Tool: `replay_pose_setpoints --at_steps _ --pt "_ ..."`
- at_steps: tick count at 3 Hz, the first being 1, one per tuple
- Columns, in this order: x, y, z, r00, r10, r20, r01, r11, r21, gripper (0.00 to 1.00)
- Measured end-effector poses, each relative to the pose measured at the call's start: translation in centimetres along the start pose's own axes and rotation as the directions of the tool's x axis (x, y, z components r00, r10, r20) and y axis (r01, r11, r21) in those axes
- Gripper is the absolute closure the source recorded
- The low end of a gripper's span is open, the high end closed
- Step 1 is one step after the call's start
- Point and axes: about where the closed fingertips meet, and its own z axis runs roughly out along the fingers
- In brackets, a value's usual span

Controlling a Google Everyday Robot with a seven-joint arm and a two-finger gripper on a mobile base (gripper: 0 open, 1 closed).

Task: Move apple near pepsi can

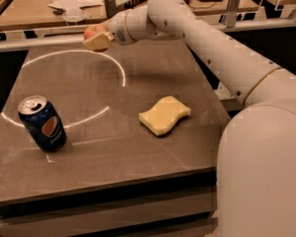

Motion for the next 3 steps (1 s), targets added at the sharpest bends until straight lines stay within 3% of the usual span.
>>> replay_pose_setpoints --at_steps 1,2,3 --pt "0.7 4.1 -4.3 0.997 -0.037 0.073 0.043 0.9949 -0.091 1.00" --pt "1.0 9.6 -6.5 0.993 -0.009 0.117 0.029 0.9841 -0.175 1.00" --pt "1.9 14.2 -7.9 0.996 0.033 0.085 -0.013 0.9733 -0.229 1.00"
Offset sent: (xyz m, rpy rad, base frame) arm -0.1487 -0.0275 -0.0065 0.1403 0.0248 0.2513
